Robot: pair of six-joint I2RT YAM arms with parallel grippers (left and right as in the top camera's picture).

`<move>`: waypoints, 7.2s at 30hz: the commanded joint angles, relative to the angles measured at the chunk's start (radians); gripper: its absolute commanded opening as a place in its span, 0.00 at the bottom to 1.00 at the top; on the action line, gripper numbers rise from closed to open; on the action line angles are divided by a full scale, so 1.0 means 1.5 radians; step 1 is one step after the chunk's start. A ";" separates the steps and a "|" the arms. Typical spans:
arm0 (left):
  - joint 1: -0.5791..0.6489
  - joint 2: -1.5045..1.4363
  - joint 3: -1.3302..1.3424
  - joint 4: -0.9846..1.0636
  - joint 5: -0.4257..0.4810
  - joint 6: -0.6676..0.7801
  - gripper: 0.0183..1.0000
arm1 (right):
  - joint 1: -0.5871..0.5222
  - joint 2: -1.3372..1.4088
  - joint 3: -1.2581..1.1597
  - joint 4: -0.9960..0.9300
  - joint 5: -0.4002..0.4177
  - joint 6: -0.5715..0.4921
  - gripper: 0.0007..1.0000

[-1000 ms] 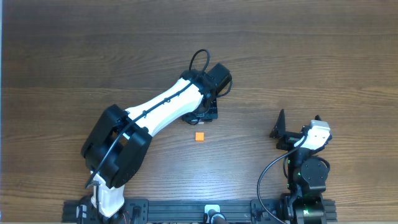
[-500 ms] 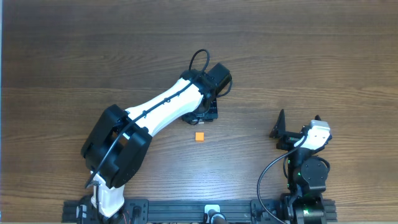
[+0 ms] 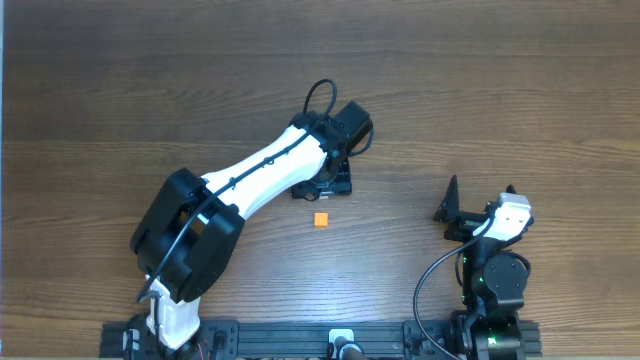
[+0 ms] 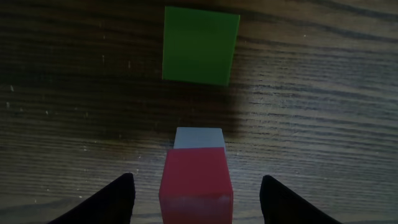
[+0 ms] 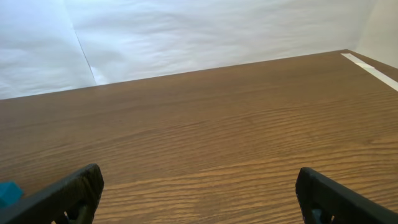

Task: Stack Cubes

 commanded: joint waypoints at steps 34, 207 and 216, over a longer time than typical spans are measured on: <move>-0.085 -0.100 -0.175 0.088 0.005 -0.095 0.64 | -0.004 -0.005 -0.004 -0.001 0.009 -0.003 0.99; 0.029 -0.023 0.029 -0.028 0.052 0.011 0.14 | -0.004 -0.005 -0.004 -0.001 0.009 -0.003 0.99; 0.029 -0.023 0.029 -0.028 0.052 0.011 0.18 | -0.004 -0.005 -0.004 -0.001 0.009 -0.003 0.99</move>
